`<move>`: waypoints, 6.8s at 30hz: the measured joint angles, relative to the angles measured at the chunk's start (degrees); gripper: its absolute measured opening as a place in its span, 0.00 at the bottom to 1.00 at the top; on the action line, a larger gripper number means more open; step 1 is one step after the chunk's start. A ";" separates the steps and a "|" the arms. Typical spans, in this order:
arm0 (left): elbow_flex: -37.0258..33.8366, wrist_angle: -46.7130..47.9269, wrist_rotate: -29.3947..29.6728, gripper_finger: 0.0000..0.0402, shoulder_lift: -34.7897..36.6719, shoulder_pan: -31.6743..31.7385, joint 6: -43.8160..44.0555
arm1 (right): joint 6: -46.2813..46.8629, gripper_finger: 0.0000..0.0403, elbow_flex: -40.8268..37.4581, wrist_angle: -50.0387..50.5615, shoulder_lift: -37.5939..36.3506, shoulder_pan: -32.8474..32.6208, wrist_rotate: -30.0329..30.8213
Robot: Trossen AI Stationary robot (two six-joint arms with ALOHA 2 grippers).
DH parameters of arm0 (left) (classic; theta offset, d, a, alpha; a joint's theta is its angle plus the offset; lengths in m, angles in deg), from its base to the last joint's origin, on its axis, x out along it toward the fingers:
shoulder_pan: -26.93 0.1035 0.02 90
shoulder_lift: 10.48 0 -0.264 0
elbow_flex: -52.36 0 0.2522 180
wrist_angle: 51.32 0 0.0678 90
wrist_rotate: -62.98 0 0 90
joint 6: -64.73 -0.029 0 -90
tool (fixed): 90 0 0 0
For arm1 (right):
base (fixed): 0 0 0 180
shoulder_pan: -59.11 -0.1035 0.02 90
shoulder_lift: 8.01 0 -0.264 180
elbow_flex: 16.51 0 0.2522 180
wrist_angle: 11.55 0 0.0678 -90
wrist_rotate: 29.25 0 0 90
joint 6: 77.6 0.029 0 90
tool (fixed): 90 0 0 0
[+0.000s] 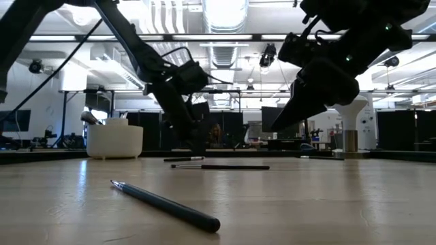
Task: Put items in baskets/containers
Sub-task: Put the eyeshadow brush into the organizer
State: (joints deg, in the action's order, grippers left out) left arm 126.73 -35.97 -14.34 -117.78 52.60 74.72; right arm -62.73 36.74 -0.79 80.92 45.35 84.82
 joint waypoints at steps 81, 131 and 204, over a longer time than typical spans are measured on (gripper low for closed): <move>-51.36 -54.31 -11.47 0.00 44.47 -7.74 -7.00 | -5.46 0.36 3.91 -23.22 13.77 23.85 -11.08; -41.90 -38.60 -6.13 0.32 39.54 -20.63 -10.66 | -19.58 0.02 14.24 -9.13 14.85 15.68 -9.68; -22.44 -18.45 -0.38 0.32 16.35 -26.51 -12.98 | -25.22 0.04 18.26 -4.66 24.76 21.25 -30.79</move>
State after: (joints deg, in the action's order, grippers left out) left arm 104.29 -54.43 -14.72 -101.44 26.09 61.74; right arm -87.95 55.00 -5.44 105.68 66.59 54.03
